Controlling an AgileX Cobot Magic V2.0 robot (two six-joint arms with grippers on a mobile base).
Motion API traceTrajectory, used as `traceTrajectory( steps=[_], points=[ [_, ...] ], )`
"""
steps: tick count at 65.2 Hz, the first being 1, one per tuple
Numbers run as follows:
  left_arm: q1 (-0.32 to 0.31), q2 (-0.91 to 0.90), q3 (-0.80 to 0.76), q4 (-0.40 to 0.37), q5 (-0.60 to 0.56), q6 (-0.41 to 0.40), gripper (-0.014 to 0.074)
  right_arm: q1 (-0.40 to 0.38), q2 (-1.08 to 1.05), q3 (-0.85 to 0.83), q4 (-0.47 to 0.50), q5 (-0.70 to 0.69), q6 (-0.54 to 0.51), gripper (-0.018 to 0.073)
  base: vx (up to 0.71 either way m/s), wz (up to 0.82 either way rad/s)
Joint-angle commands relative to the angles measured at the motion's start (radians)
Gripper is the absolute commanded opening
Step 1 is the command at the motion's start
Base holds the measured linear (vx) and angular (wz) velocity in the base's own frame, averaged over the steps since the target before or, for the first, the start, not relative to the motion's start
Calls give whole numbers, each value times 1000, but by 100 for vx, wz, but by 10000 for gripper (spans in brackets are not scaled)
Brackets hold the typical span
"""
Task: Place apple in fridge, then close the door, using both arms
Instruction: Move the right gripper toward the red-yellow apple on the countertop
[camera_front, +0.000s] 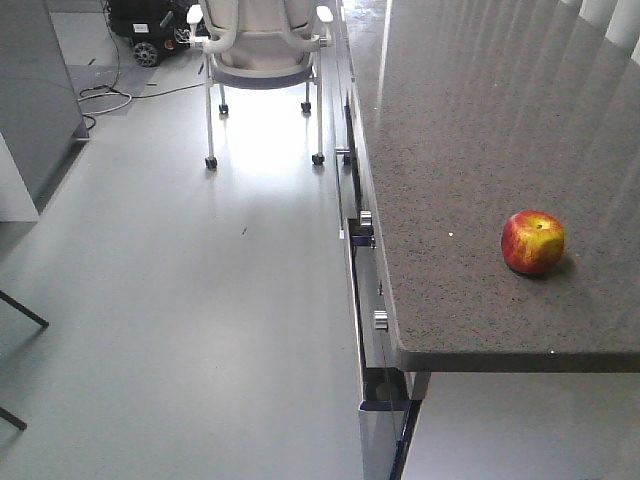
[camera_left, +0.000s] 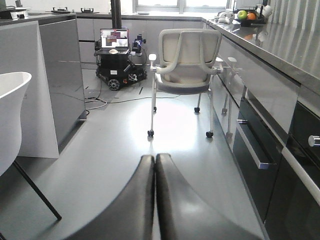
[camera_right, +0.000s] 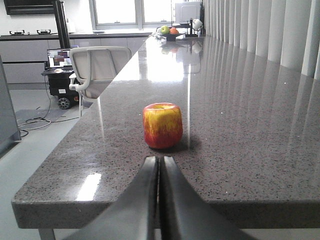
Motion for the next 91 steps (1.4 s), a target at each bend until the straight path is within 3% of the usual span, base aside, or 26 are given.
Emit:
traceTrajectory(
  steps=[1,58,62,72,78,84,91],
  points=[
    [-8,-14,-17,-1,-68,-9,-6,1,-16,-3,-7,-72,-3,-3,0,0],
    [-8,-14,-17,-1,-68,-9,-6,1,-16,-4,-4,-116,1,-3,0,0],
    [-8,-14,-17,-1,-68,-9,-6,1,-16,-4,37,-174,42,-3,0,0],
    [-8,-14,-17,-1,-68,-9,-6,1,-16,-5,246,-261,241,-3,0,0],
    [-8,-14,-17,-1,-68,-9,-6,1,-16,-36,279,-261,303,-3,0,0],
    [-8,-14,-17,-1,-68,-9,-6,1,-12,-139,236,-199,307,-3,0,0],
    [-8,-14,-17,-1,-68,-9,-6,1,40,-373,106,-31,243,-2,0,0]
  ],
)
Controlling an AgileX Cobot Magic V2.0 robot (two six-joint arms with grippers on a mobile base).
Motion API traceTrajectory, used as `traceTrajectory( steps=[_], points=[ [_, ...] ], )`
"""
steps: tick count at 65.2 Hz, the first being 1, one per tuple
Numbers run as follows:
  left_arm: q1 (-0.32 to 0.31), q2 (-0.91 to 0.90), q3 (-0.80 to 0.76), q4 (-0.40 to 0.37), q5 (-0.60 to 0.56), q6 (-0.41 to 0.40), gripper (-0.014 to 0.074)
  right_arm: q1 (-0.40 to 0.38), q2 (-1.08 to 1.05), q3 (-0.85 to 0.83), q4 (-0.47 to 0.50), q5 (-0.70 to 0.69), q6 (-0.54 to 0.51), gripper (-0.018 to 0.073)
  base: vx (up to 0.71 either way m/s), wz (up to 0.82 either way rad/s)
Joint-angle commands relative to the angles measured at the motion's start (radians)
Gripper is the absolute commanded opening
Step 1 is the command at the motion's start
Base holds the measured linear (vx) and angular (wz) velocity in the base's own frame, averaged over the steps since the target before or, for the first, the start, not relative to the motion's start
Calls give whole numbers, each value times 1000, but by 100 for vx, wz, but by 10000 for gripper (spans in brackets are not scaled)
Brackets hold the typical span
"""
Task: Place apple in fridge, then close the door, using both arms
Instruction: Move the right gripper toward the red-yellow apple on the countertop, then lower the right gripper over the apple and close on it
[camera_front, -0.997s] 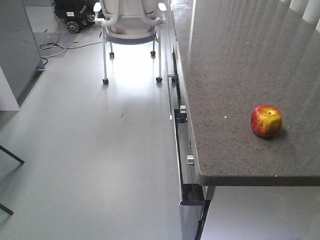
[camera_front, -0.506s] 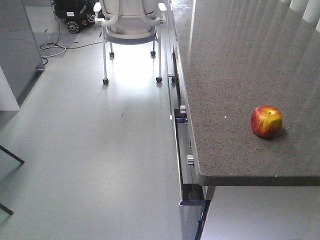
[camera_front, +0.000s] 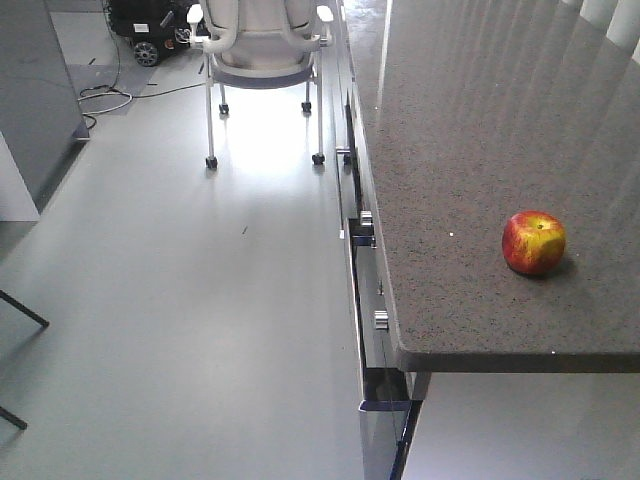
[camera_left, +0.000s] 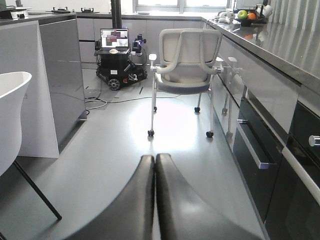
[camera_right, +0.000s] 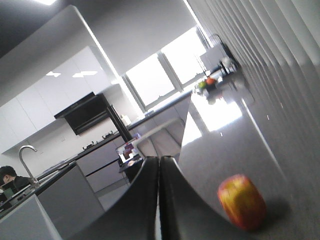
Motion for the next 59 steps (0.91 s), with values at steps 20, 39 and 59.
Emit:
traceTrajectory(
  steps=[20,39,59],
  points=[
    [-8,-14,-17,-1,-64,-9,-6,1,412,-687,-169,501,-315,223,0,0],
    [-8,-14,-17,-1,-62,-9,-6,1,586,-713,-104,508,-399,728,0,0],
    [-8,-14,-17,-1,-62,-9,-6,1,769,-854,-103,462,-453,692,0,0]
  ],
)
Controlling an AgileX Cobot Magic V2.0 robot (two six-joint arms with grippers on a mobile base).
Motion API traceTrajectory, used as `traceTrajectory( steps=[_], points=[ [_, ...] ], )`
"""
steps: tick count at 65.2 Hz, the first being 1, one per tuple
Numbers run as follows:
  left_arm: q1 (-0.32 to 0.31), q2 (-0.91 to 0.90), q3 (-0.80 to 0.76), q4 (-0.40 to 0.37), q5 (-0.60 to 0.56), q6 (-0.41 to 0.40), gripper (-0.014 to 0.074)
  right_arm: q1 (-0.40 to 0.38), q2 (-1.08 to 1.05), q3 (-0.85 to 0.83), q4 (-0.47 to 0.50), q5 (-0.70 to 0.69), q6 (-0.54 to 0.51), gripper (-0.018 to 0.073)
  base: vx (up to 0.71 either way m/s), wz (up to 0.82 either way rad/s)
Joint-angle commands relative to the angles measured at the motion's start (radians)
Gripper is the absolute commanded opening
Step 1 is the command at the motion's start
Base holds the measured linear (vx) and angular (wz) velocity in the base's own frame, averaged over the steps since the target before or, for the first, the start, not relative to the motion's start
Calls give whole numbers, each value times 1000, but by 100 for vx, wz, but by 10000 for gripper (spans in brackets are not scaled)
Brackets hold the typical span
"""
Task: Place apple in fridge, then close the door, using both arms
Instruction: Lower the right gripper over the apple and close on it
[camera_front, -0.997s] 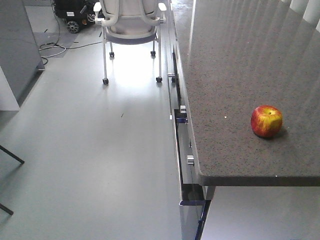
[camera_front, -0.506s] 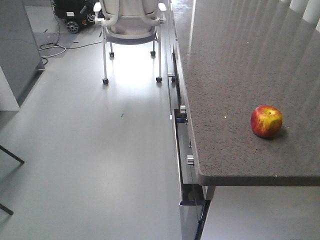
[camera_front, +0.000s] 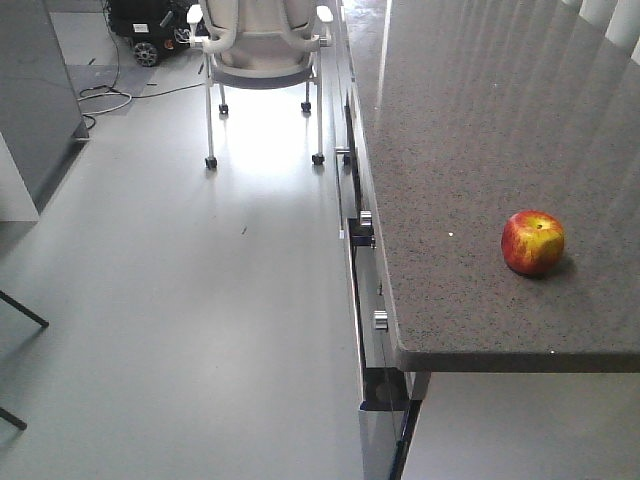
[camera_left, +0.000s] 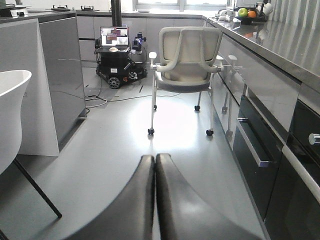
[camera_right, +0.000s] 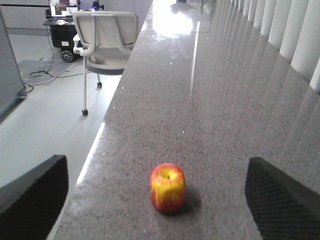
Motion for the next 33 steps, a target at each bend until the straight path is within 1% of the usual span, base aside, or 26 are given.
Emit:
traceTrajectory(
  steps=[1,16,25,33],
  points=[
    [-8,-14,-17,-1,-68,-9,-6,1,91,-112,-2,-66,-14,691,0,0],
    [-8,-14,-17,-1,-68,-9,-6,1,385,-348,1,34,-11,680,0,0],
    [-8,-14,-17,-1,-68,-9,-6,1,545,-439,0,70,-2,668,0,0],
    [-8,-14,-17,-1,-68,-9,-6,1,677,-487,-9,87,32,650,0,0]
  ],
)
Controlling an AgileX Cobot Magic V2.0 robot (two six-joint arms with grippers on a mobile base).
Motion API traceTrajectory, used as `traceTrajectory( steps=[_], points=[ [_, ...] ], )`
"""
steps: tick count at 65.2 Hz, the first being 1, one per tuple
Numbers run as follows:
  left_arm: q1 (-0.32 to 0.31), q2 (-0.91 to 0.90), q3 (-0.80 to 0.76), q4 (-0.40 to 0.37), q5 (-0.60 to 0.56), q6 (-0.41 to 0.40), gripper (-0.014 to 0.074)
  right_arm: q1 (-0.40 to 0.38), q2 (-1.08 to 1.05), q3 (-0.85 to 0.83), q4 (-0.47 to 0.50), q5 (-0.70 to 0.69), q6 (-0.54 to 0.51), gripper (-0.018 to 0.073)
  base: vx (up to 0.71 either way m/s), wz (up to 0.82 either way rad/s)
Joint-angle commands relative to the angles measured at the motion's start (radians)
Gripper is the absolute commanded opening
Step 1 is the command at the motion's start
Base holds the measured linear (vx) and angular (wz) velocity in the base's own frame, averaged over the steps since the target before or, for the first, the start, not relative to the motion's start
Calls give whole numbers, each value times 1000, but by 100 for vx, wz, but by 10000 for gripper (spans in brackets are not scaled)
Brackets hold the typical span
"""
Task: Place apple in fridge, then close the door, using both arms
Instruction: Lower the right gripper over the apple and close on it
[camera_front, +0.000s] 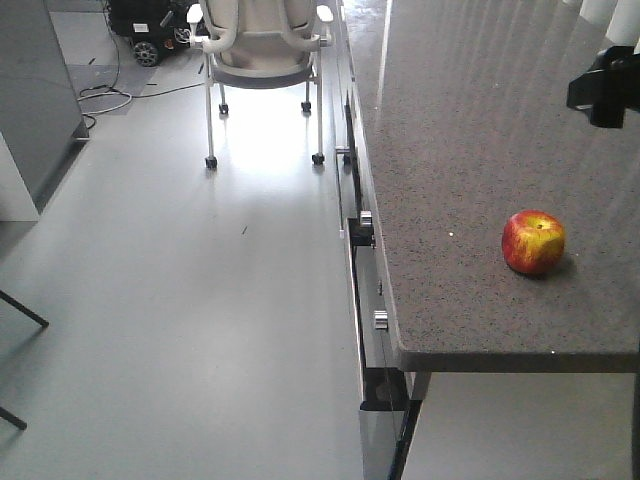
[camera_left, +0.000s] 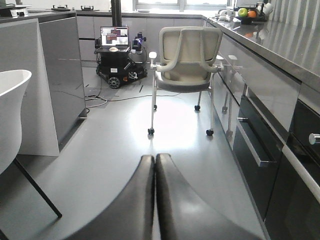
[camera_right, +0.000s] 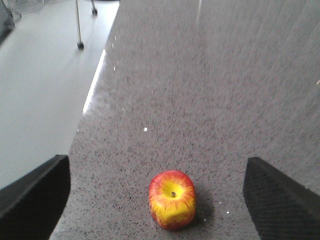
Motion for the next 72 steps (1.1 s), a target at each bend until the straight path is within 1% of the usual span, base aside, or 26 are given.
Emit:
traceTrajectory(
  steps=[1,14,26,49,72],
  points=[
    [-8,-14,-17,-1,-68,-9,-6,1,63,-62,-11,-47,24,648,0,0],
    [-8,-14,-17,-1,-68,-9,-6,1,200,-90,-31,-51,67,640,0,0],
    [-8,-14,-17,-1,-68,-9,-6,0,272,-90,-119,-52,151,636,0,0],
    [-8,-14,-17,-1,-68,-9,-6,0,368,-90,-117,-64,153,632,0,0],
    [-8,-14,-17,-1,-68,-9,-6,0,447,-90,-128,-80,185,622,0,0]
  ],
)
